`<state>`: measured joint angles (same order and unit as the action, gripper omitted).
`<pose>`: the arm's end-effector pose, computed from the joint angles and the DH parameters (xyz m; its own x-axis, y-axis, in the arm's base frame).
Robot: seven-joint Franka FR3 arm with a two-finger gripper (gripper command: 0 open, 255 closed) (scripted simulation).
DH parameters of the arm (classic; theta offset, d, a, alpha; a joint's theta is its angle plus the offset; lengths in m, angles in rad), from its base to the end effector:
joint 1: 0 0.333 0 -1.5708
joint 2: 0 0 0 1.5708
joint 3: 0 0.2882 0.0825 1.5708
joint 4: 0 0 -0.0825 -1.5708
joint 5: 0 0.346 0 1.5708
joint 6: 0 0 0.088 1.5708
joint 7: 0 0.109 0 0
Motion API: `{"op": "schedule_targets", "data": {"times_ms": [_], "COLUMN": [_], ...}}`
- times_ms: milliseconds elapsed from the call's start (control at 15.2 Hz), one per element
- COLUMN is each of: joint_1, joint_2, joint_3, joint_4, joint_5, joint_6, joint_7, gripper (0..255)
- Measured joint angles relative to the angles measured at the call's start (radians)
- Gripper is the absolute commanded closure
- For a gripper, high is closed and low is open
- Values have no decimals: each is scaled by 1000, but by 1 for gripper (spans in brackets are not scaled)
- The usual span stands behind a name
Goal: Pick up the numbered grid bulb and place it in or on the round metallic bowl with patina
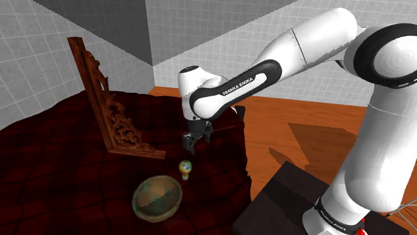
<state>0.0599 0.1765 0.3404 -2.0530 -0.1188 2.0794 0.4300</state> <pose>0.4887 0.1968 0.3399 0.9934 0.0293 -0.1111 0.0395 -0.9951 0.0906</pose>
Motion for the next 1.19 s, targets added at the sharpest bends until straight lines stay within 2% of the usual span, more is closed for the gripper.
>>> {"op": "schedule_targets", "data": {"times_ms": [594,1188], "joint_1": [75,84], "joint_2": [342,403], "joint_3": [-27,-41], "joint_4": [269,248], "joint_5": [-87,-110], "joint_6": [29,107], "joint_7": [105,122], "gripper": [0,0]}}
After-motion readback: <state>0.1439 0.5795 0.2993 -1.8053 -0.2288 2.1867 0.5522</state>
